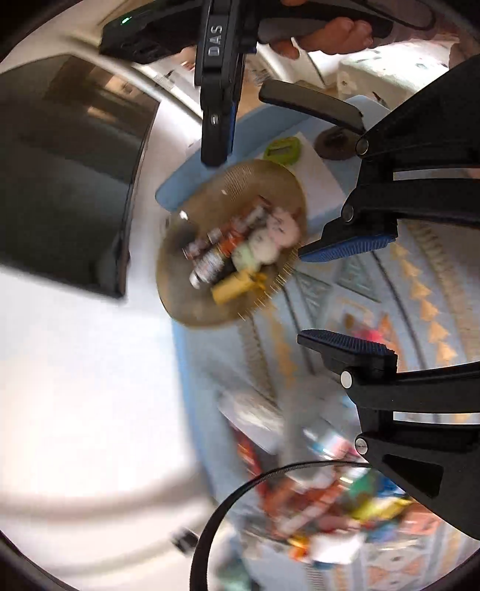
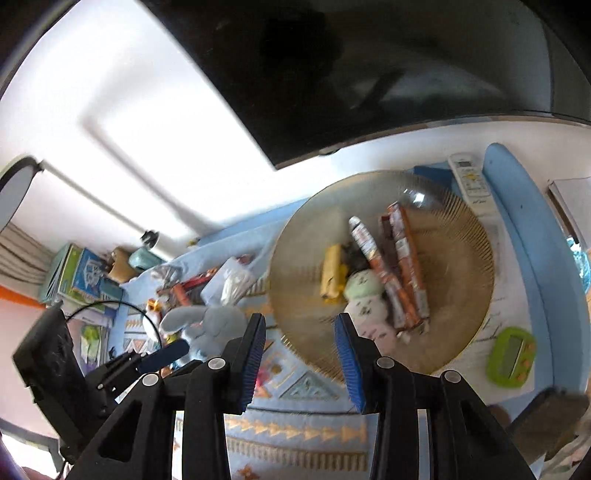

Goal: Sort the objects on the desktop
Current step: 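Move both tools back toward the pink box in the heap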

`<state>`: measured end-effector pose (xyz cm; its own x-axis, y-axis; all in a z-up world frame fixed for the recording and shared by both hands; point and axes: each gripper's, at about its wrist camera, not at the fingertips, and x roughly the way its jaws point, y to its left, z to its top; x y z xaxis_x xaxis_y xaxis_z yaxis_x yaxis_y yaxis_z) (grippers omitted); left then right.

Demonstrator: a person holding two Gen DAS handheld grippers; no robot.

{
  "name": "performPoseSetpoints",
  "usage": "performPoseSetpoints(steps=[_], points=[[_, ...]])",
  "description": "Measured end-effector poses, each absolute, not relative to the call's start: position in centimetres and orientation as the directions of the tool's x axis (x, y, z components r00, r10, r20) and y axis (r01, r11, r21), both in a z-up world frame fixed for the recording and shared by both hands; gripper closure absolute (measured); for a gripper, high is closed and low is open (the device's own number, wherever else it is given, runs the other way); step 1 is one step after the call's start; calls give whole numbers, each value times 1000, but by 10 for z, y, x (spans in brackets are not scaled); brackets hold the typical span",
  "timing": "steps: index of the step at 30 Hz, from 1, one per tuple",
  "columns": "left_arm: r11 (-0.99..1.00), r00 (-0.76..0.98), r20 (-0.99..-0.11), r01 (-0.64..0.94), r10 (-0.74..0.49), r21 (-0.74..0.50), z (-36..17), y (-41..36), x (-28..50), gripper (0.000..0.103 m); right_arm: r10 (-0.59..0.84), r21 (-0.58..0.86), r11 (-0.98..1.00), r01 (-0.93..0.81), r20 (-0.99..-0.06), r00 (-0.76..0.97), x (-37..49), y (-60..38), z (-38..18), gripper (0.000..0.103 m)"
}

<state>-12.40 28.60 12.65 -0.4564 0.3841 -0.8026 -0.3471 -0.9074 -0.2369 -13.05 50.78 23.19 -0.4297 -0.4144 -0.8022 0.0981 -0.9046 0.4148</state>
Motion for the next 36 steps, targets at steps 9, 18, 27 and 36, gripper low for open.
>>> performPoseSetpoints(steps=[9, 18, 27, 36], points=[[-963, -485, -833, -106, 266, -246, 105, 169, -86, 68, -449, 429, -892, 140, -816, -364, -104, 448, 222, 65], [-979, -440, -884, 50, 156, -197, 69, 50, -61, 68, -481, 437, -875, 208, -833, -274, -85, 366, 204, 65], [-968, -352, -903, -47, 245, -245, 29, 11, -71, 44, -486, 453, -873, 179, -840, -242, -71, 316, 185, 65], [-960, -309, -912, -168, 269, -226, 1, 19, -94, 44, -470, 456, -883, 114, -850, -238, -54, 299, 171, 65]])
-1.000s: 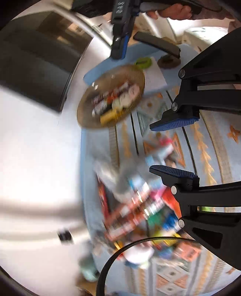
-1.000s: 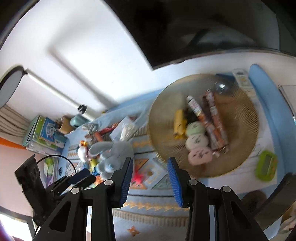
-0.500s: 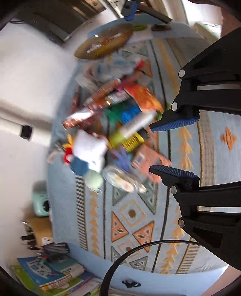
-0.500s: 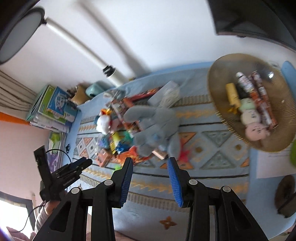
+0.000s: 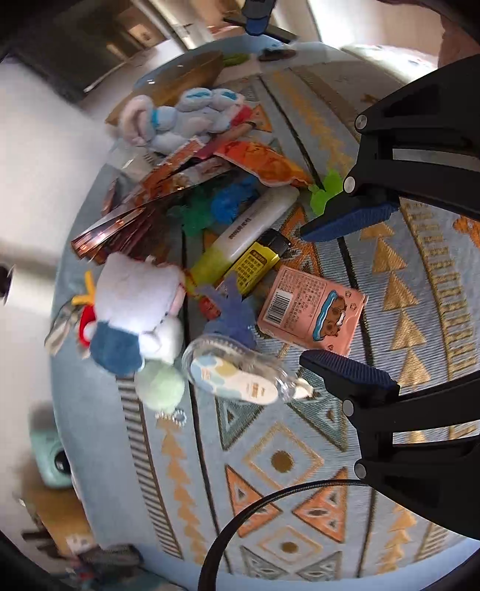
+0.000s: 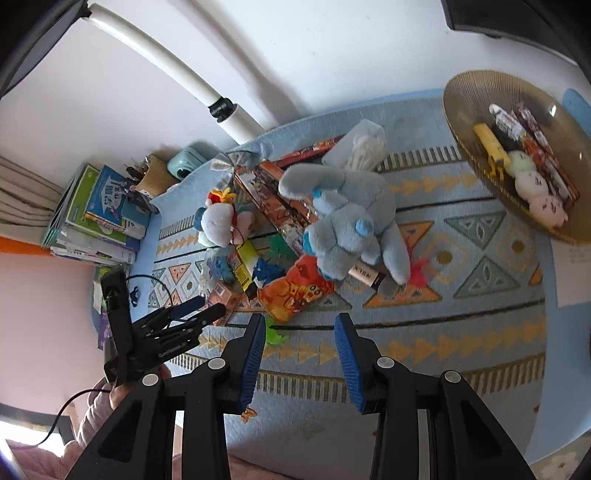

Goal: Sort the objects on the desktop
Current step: 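Move both tools back toward the pink box in the heap, then grasp the pink cartoon box with left tool while right tool grasps green figure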

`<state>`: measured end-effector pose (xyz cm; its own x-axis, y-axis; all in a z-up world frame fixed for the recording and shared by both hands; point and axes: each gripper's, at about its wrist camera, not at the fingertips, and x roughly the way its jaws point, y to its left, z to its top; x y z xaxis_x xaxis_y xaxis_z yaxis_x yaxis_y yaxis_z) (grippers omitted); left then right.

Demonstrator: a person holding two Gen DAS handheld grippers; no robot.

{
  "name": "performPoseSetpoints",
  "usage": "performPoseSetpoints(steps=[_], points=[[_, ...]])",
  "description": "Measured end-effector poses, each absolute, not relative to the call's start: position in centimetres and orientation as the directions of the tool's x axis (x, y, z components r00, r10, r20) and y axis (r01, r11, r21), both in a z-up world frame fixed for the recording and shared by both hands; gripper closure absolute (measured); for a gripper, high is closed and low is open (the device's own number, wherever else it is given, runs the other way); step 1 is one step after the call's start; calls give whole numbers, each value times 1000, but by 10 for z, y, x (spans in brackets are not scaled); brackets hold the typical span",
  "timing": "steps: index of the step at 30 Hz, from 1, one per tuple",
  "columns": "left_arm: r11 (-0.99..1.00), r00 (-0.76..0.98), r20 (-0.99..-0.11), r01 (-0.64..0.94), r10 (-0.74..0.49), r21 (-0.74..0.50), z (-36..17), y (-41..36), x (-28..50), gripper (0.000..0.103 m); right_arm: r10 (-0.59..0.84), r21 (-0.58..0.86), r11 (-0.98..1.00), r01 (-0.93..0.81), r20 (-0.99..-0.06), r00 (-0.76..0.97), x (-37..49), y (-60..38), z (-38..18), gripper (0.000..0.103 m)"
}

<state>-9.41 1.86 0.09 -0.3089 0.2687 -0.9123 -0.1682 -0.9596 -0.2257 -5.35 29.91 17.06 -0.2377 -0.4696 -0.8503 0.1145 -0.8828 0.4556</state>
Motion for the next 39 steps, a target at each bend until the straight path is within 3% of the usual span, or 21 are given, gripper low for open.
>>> performPoseSetpoints(steps=[7, 9, 11, 18, 31, 39], points=[[-954, -315, -917, -243, 246, -173, -14, 27, -96, 45, -491, 478, -871, 116, -854, -170, -47, 271, 144, 65], [-959, -342, -916, -257, 208, -122, -13, 30, -94, 62, -489, 471, -870, 146, -861, -138, -48, 256, 134, 65], [-957, -350, -915, -272, 198, -103, -13, 30, -92, 64, -488, 465, -867, 181, -866, -111, -50, 240, 125, 65], [-956, -348, -908, -251, 234, -150, -6, 9, -77, 64, -402, 355, -863, 359, -913, -63, -51, 184, 92, 65], [-968, -374, -900, -189, 224, -163, 1, -16, -55, 64, -203, 93, -837, 539, -968, -148, -50, 136, 67, 65], [-969, -368, -904, -193, 220, -157, 3, -6, -50, 64, -225, 93, -826, 555, -958, -175, -38, 139, 64, 70]])
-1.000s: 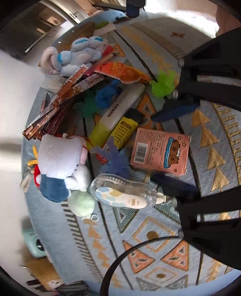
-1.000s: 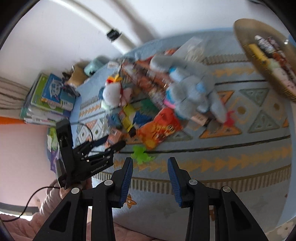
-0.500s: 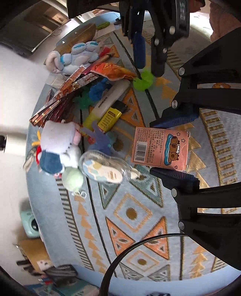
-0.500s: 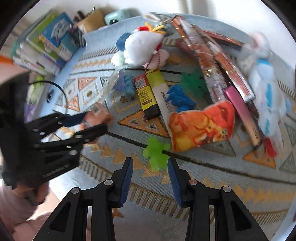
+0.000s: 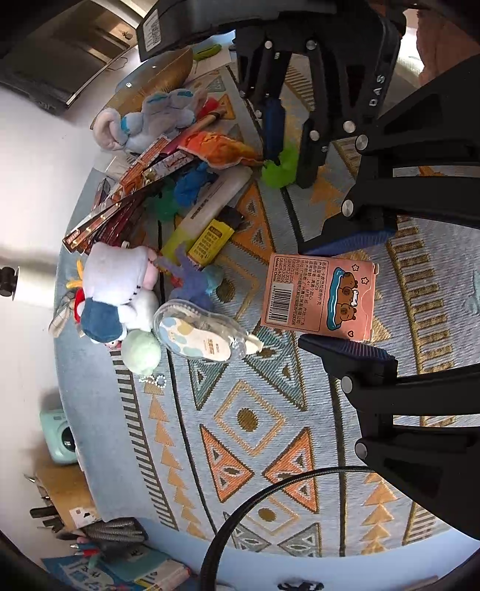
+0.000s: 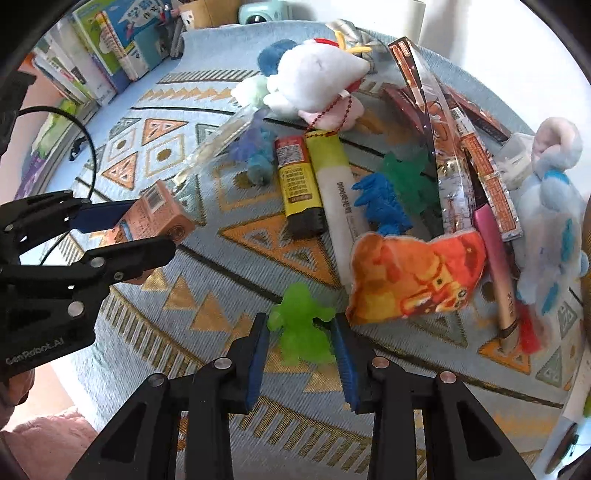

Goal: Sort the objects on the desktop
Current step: 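Grasp the pink cartoon box with left tool while right tool grasps green figure, then carry pink box and green figure over the gold bowl and open both tools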

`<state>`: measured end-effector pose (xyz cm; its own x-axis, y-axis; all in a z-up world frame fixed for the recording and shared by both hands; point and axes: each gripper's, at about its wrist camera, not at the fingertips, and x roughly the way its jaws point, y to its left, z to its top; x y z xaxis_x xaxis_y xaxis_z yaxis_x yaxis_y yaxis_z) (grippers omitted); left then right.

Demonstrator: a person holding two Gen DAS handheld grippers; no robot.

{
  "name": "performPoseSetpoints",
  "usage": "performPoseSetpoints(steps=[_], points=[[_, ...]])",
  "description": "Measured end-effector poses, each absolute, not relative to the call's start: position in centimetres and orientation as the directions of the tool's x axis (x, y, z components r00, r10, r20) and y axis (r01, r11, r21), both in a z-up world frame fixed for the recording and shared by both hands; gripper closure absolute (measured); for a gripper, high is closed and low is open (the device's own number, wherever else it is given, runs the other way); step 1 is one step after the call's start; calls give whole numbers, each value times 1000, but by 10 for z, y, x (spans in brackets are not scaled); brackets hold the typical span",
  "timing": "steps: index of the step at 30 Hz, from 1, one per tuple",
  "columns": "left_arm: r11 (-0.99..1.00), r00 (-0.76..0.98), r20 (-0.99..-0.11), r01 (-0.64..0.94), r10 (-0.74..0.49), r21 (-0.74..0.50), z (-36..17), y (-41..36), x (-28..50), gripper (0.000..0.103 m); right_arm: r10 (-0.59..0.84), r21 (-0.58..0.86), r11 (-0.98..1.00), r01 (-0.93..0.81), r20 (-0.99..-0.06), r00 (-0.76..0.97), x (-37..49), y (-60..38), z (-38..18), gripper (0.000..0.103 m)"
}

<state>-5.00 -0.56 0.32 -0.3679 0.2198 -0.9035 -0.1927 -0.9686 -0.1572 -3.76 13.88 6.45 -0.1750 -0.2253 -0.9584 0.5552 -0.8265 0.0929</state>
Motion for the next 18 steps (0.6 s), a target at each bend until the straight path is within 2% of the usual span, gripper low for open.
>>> performPoseSetpoints(steps=[7, 18], points=[[-966, -389, -893, -208, 228, -156, 23, 12, -43, 64, -317, 175, -840, 514, -926, -205, -25, 172, 103, 70], [-941, -465, -839, -304, 283, -148, 83, 80, -37, 64, -352, 172, -879, 445, -863, -361, -14, 244, 179, 70]])
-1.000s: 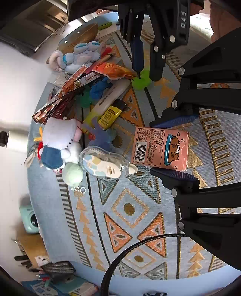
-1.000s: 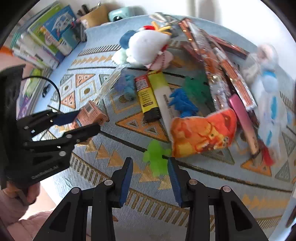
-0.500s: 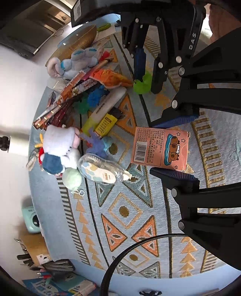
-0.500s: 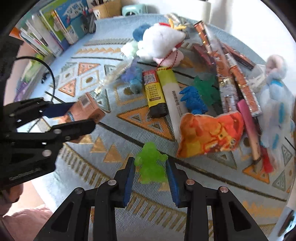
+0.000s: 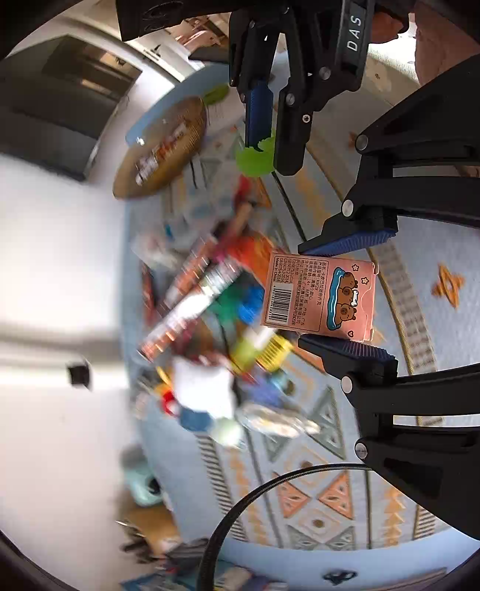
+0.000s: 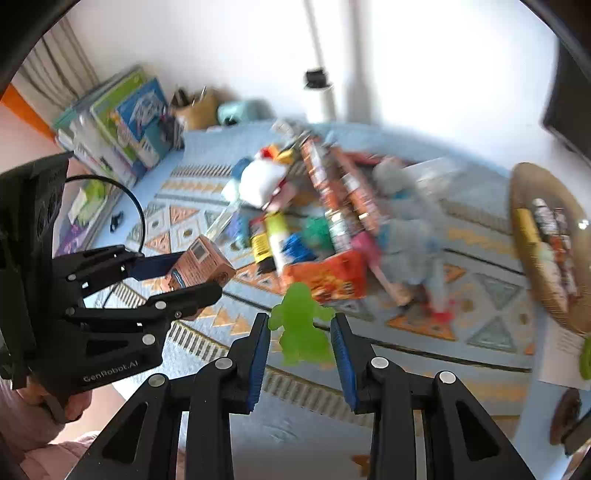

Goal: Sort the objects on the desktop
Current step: 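Carry pink box and green figure over the gold bowl and open both tools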

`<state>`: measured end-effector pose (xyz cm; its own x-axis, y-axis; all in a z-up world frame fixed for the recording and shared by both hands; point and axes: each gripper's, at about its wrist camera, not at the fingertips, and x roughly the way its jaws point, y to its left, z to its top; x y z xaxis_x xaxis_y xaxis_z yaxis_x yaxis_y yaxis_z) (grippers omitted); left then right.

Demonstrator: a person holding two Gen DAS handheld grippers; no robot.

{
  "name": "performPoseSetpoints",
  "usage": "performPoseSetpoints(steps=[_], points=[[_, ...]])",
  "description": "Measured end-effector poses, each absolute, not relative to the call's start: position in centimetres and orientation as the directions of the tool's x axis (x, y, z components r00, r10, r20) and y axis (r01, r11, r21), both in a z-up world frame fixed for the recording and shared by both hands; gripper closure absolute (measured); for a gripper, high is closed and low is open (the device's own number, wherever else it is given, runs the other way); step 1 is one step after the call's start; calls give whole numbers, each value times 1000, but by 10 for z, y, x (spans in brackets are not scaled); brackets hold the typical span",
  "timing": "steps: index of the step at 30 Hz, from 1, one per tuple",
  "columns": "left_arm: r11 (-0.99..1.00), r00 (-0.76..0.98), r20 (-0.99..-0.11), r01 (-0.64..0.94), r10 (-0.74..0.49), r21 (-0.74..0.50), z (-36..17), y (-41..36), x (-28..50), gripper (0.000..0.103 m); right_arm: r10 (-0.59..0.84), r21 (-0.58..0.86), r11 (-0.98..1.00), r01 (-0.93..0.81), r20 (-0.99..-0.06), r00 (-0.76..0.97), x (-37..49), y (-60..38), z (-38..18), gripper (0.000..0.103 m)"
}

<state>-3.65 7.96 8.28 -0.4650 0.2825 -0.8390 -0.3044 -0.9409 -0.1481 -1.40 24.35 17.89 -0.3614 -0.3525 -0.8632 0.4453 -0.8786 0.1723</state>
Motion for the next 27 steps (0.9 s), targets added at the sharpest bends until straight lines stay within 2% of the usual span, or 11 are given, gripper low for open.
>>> performPoseSetpoints(steps=[12, 27], points=[[-905, -516, -785, -406, 344, -129, 134, 175, -42, 64, -311, 154, -931, 330, -806, -503, -17, 357, 235, 70], [-837, -559, -709, -542, 429, -79, 176, 297, -86, 64, -168, 120, -986, 118, -717, -676, -42, 502, 292, 70]])
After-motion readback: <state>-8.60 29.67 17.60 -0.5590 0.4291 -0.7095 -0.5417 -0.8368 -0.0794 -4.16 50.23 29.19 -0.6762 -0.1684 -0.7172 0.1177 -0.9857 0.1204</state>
